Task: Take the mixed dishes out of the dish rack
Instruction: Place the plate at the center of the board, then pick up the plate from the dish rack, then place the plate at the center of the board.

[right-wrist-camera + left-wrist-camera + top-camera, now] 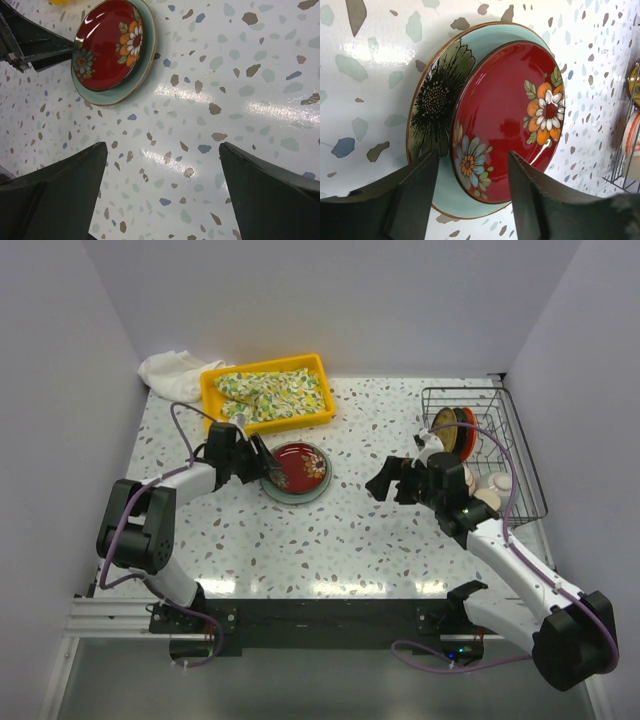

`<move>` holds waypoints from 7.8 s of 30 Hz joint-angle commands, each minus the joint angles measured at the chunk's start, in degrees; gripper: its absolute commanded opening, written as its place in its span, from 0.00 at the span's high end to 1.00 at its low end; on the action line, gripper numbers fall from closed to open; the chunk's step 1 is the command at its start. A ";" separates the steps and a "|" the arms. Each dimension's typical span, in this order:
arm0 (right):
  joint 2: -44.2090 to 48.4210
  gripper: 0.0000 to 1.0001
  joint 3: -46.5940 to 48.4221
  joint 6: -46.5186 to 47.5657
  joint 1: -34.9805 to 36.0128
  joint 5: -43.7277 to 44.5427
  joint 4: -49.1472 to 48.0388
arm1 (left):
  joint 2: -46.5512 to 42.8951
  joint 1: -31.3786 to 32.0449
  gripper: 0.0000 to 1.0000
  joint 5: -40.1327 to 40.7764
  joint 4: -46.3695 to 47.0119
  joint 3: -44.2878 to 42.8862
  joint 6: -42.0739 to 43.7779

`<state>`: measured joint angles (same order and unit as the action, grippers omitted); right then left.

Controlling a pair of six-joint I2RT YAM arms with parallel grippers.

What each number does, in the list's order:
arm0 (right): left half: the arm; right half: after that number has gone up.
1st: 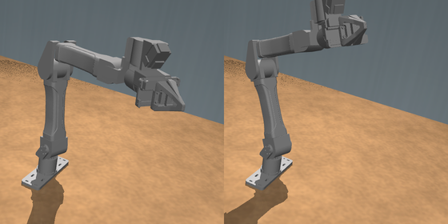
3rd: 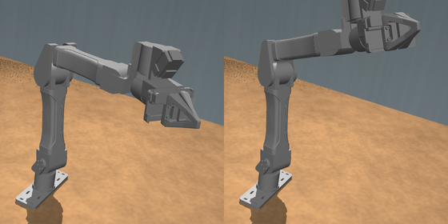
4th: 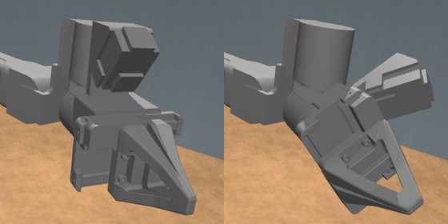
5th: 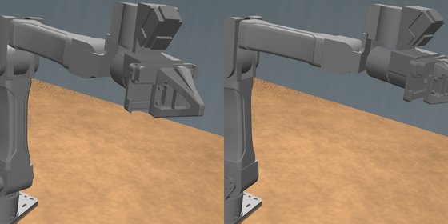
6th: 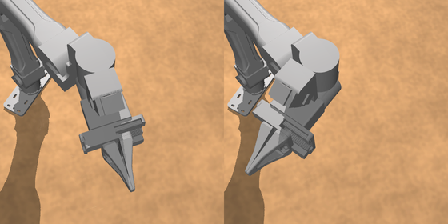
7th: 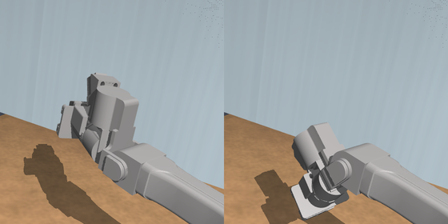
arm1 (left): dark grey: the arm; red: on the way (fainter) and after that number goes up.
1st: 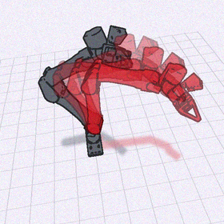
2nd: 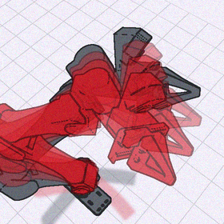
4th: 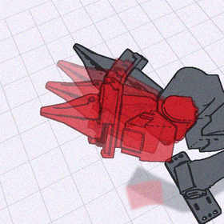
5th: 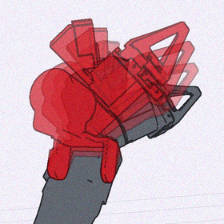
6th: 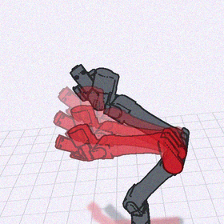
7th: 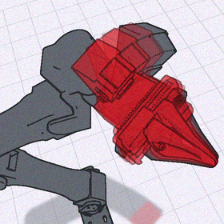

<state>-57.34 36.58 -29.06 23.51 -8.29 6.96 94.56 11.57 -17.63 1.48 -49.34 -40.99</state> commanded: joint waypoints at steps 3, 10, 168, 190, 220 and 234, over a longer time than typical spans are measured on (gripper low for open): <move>-0.05 0.02 4.64 4.18 0.05 4.16 2.87 | -2.81 -0.41 0.33 1.63 -5.07 -4.53 5.92; -0.14 0.02 9.47 10.85 -0.04 15.05 9.03 | -4.73 -0.24 0.23 2.42 -8.42 -5.85 9.52; -16.92 1.00 7.98 -20.77 0.22 -21.23 -29.19 | -27.68 20.42 0.27 14.47 9.33 5.22 7.60; -15.79 0.36 5.79 -17.79 0.49 -15.62 -25.52 | -26.27 20.16 1.00 13.75 16.72 9.70 0.83; -1.81 0.07 9.48 3.48 0.49 6.01 2.00 | -3.16 4.86 0.94 7.44 1.69 -3.47 2.67; 0.48 0.05 12.90 9.80 0.40 15.84 8.06 | -4.91 4.86 0.41 10.07 -4.02 -4.01 6.62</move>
<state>-57.98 45.12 -23.77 23.94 0.99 12.58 92.47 16.62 -8.56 -0.95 -51.44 -37.17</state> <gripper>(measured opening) 0.939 0.545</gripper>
